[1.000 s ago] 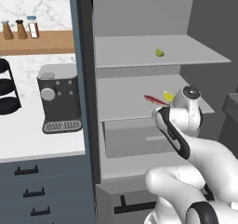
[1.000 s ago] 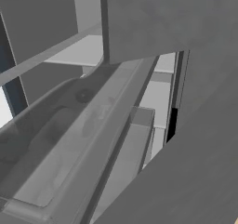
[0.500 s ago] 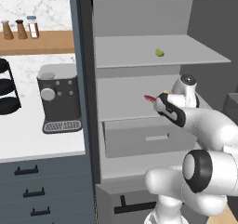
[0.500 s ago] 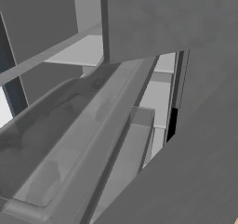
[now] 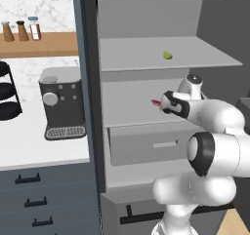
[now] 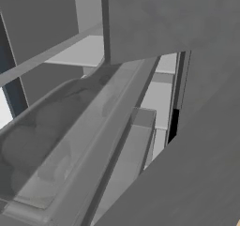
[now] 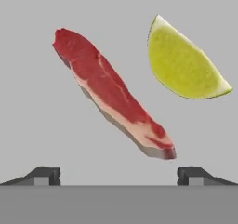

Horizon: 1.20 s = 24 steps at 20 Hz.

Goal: Place one lemon wedge and one steak in each tupperware on the nearby counter, to pack two identical lunches.

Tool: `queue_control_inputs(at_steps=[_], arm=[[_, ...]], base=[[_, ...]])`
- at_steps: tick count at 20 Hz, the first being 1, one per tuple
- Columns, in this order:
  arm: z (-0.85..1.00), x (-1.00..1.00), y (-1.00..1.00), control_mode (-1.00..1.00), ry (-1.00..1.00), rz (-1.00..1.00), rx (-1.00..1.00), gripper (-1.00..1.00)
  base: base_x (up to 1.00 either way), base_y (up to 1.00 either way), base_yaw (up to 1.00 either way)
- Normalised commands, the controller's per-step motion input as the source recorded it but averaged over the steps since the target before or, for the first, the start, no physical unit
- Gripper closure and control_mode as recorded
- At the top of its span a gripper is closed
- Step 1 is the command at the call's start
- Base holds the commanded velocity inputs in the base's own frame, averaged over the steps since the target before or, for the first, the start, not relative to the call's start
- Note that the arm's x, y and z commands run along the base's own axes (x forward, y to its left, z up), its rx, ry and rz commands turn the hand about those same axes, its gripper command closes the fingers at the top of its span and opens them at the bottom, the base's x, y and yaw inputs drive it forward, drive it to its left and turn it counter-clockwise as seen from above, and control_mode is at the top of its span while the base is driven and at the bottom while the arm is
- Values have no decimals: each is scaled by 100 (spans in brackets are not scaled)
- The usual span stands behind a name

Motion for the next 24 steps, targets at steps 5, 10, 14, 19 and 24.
queue_control_inputs(at_steps=[5,10,14,19,24], arm=[[-25,42,-1,-100,0,5,-4,-100],[-9,46,-12,-100,0,4,-1,-100],[-1,30,-21,-100,0,5,0,-100],[-37,9,-1,-100,0,7,-5,-100],[-65,25,0,-100,8,8,-6,100]], base=[[0,0,0],[0,0,0],[0,0,0],[0,0,0],[0,0,0]])
